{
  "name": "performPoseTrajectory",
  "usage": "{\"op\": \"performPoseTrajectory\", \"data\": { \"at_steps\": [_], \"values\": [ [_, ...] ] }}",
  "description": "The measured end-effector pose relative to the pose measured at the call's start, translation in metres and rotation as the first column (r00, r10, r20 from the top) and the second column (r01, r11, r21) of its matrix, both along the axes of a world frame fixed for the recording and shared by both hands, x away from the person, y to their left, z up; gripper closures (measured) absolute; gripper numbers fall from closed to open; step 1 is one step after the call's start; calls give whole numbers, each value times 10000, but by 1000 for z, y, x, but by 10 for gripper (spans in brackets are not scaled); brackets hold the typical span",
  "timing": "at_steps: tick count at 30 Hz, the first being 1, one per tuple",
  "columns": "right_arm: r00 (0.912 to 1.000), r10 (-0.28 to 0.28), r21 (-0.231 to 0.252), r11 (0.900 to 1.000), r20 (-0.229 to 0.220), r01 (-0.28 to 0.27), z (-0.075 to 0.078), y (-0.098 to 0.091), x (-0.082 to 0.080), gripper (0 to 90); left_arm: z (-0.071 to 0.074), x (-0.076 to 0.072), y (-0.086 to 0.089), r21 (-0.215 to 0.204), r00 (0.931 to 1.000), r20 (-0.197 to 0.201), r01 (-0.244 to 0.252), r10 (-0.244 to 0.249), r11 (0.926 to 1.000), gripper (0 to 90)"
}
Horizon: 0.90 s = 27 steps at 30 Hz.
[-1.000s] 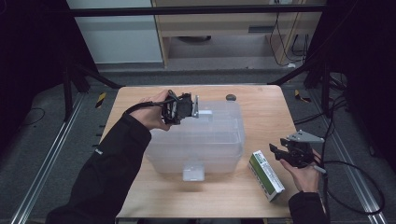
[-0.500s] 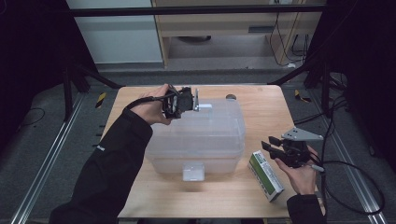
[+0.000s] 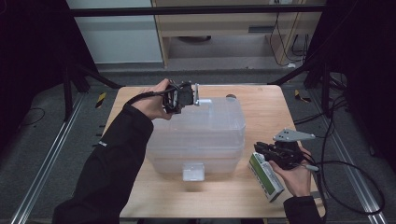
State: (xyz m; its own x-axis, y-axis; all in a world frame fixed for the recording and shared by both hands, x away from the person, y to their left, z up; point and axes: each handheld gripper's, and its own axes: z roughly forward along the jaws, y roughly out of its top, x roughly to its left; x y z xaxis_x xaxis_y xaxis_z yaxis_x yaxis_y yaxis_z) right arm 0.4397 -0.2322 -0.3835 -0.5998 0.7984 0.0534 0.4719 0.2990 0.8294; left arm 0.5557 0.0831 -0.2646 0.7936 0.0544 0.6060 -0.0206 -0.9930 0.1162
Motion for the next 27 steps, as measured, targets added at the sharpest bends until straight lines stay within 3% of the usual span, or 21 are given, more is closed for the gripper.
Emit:
{"op": "performPoseTrajectory", "data": {
  "at_steps": [5, 6, 12, 27],
  "values": [
    [9990, 410, 219, 9989, -168, -407, 0, 9, 1, 857, 3, 5, 0, -38, 9999, -23, -112, 112, 9999, 733],
    [9990, 410, 219, 9989, -168, -407, 0, 9, 1, 857, 2, 5, 0, -216, 9999, -6, -146, 146, 9997, 733],
    [9968, 753, 370, 9965, -262, -743, -2, 22, 6, 887, 6, 13, -1, -116, 9998, 78, -196, 197, 9997, 729],
    [9977, 676, 1052, 9921, 64, -679, -1, 29, 12, 900, 7, 16, 0, -257, 9995, 15, -323, 323, 9991, 724]
  ]
}}
